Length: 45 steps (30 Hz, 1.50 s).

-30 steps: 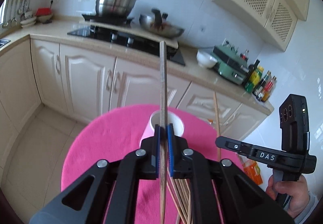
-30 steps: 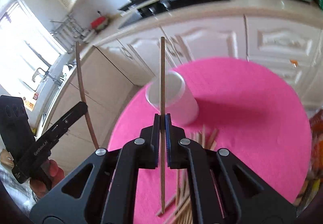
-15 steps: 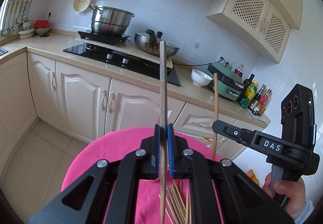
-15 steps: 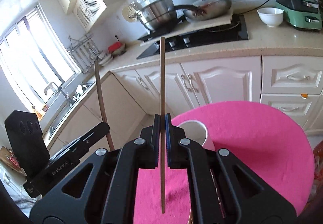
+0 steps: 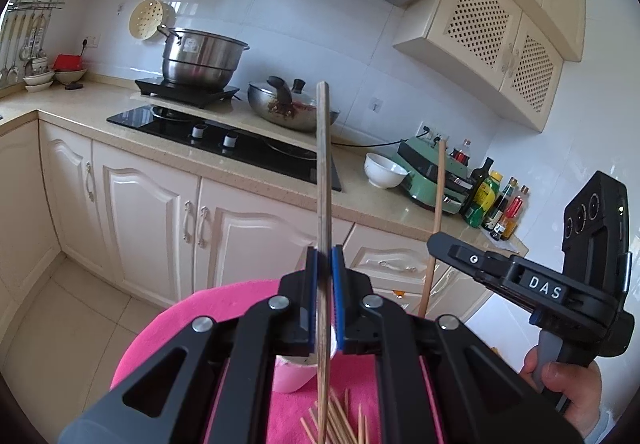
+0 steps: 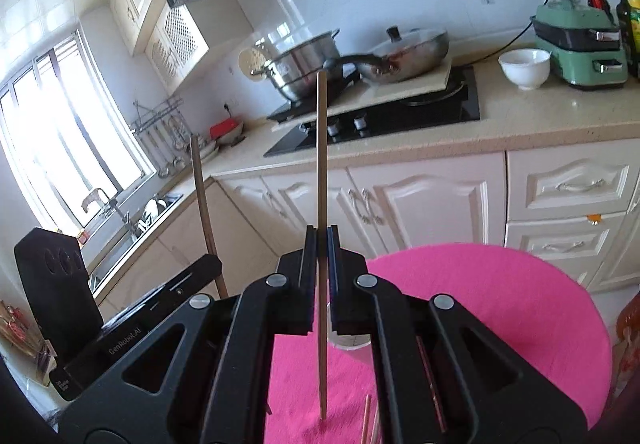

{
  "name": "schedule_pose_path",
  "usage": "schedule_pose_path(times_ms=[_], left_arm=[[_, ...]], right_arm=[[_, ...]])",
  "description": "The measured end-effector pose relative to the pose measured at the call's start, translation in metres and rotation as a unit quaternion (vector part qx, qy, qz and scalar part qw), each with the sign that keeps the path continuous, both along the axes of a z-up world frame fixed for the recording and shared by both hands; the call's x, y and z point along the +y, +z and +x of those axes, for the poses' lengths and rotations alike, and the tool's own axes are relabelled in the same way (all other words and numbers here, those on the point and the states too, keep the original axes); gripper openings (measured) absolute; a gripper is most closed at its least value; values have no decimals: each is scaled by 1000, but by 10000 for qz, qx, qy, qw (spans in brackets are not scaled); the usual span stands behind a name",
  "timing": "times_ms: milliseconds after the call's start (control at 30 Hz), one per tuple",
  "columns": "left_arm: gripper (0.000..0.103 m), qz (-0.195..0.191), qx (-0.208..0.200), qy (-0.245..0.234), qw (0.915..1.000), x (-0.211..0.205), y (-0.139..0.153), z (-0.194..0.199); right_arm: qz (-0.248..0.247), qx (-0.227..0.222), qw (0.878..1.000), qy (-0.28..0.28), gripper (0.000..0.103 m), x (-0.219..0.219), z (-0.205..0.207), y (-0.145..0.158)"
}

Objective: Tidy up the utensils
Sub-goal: 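Lift the held chopsticks upright and carry both grippers over the pink cup, then lower the chopsticks into the cup and open both grippers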

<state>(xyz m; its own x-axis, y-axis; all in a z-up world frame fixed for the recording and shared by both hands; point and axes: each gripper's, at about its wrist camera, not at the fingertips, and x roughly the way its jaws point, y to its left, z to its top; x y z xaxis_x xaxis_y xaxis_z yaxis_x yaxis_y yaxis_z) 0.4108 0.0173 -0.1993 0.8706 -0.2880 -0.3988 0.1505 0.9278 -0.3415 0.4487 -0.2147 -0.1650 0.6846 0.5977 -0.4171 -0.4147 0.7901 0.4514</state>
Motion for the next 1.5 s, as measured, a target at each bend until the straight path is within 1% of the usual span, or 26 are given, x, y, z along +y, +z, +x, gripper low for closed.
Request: schedule_pose_path(times_ms=[200, 333, 533, 633, 700, 867, 933, 1000, 1067, 1200, 1267, 1333, 1367, 1500], left_arm=[[7, -117, -175, -127, 9997, -7, -4, 15], [7, -274, -288, -129, 9991, -3, -10, 25], [7, -277, -377, -88, 9989, -3, -22, 41], [7, -331, -458, -31, 9984, -2, -27, 47], [7, -357, -610, -29, 9975, -3, -25, 51], [7, -108, -910, 219, 9956, -8, -27, 62], [7, -22, -1050, 290, 9940, -10, -26, 64], [7, 21, -1121, 302, 9932, -13, -28, 64], [7, 185, -1159, 357, 9924, -17, -32, 64], [7, 410, -1020, 413, 9931, -25, -50, 61], [7, 505, -865, 458, 9939, -27, -59, 58], [7, 518, -707, 493, 9949, -28, -67, 54], [7, 590, -616, 489, 9952, -29, -70, 52], [7, 778, -401, 467, 9951, -29, -80, 43]], right_arm=[[193, -257, 9992, -239, 6, -9, 6, 3], [186, -483, 9980, -363, 6, -9, 7, 3], [231, -632, 9968, -429, 6, -9, 12, -9], [249, -808, 9953, -479, 6, -6, 16, -12], [219, -914, 9945, -457, 6, 0, 19, -14], [96, -1159, 9923, -415, 6, 16, 27, -27], [-37, -1222, 9917, -394, 6, 22, 30, -34], [-132, -1246, 9914, -365, 6, 26, 32, -40], [-224, -1219, 9918, -324, 6, 29, 32, -48], [-443, -1094, 9928, -226, 6, 36, 27, -62], [-578, -1025, 9929, -198, 6, 39, 23, -69], [-559, -839, 9948, -150, 6, 40, 21, -76], [-605, -807, 9948, -138, 6, 40, 19, -78], [-867, -670, 9940, -67, 6, 45, 13, -88]])
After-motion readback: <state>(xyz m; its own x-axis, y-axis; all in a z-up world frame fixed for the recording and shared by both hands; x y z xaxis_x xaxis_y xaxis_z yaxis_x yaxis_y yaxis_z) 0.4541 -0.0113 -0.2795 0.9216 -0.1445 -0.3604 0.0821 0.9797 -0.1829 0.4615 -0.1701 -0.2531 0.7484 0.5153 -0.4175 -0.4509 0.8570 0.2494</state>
